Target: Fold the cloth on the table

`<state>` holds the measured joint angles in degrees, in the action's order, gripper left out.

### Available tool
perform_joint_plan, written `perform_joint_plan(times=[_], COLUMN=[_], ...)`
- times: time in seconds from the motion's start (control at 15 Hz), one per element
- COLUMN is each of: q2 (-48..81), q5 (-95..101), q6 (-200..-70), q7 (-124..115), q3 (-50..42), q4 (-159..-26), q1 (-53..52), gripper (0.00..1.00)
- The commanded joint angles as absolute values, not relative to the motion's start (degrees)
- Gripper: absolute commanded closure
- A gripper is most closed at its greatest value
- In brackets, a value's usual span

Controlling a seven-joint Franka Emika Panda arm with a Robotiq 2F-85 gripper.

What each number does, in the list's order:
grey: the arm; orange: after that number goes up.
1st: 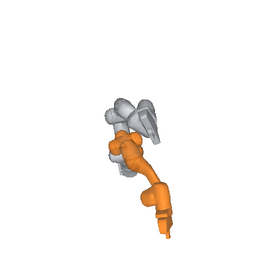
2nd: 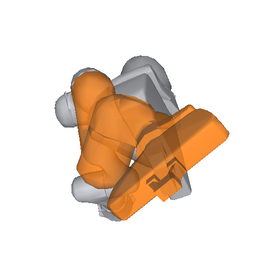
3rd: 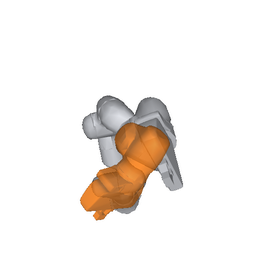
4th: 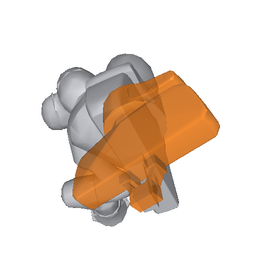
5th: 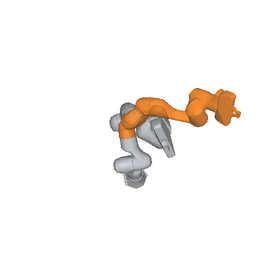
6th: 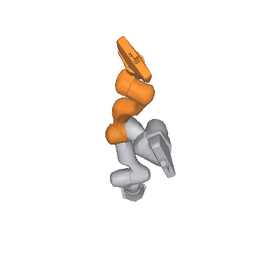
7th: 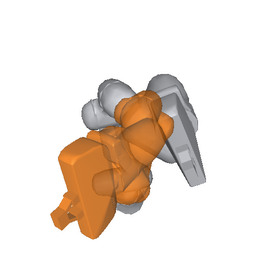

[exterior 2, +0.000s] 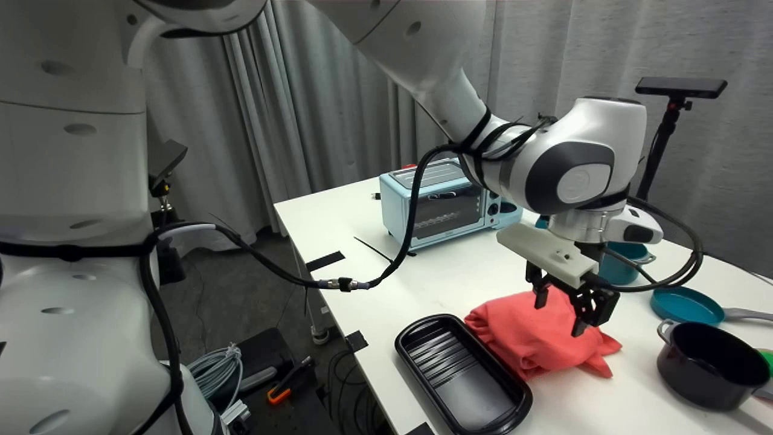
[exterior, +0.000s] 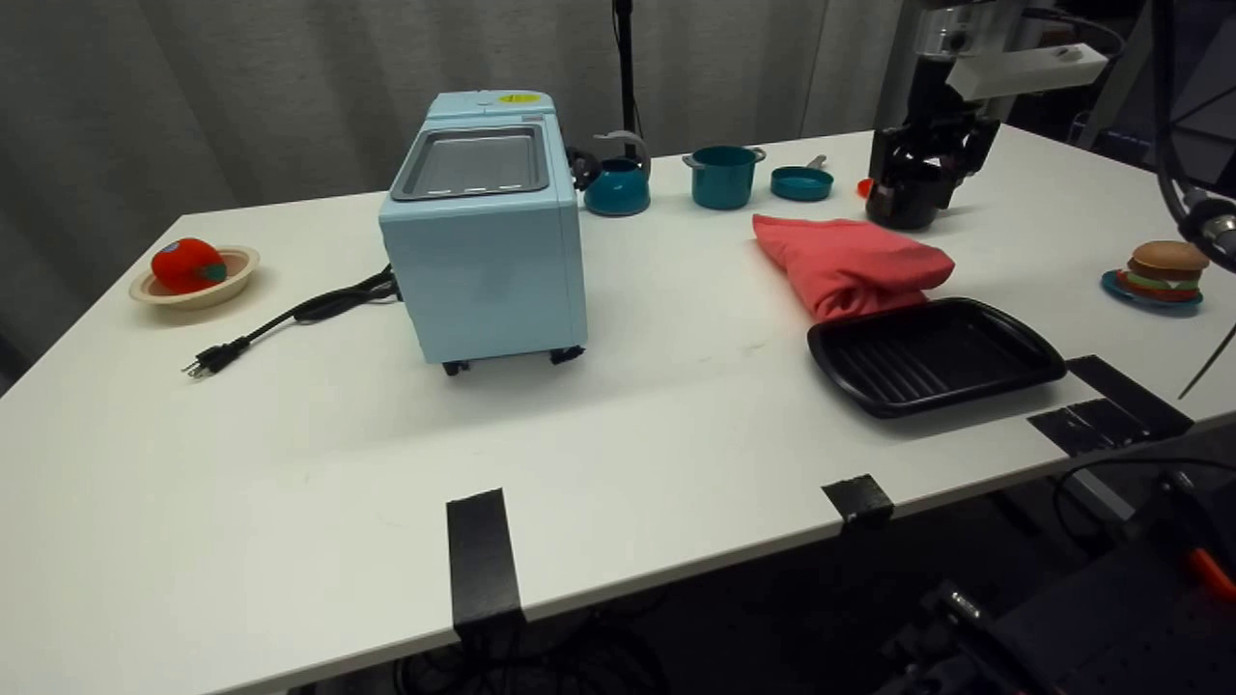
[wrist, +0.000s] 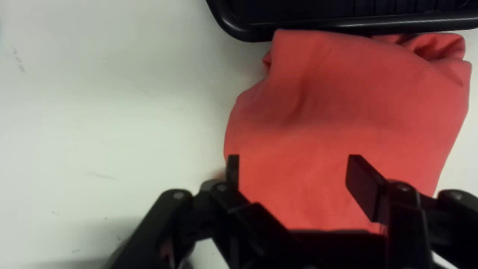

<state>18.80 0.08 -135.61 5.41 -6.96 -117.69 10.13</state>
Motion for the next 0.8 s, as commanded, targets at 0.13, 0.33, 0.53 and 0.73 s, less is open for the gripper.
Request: perform_joint_plan(times=[0.13,0.33,0.53,0.73], q2=[8.9,3.8,-1.6,-6.3], q5=[7.1,10.1,12.1,13.6], q6=[-133.9,-132.3,-131.2,-131.8], q7=[1.7,0.8,0.3,0.5], q3=[-7.9,-7.4,-6.7,-6.1], q4=[-123.7,-126.3,-128.7,-130.9], q1=[7.6,6.8,6.3,6.3], gripper=[0.00,0.00,0.00,0.00])
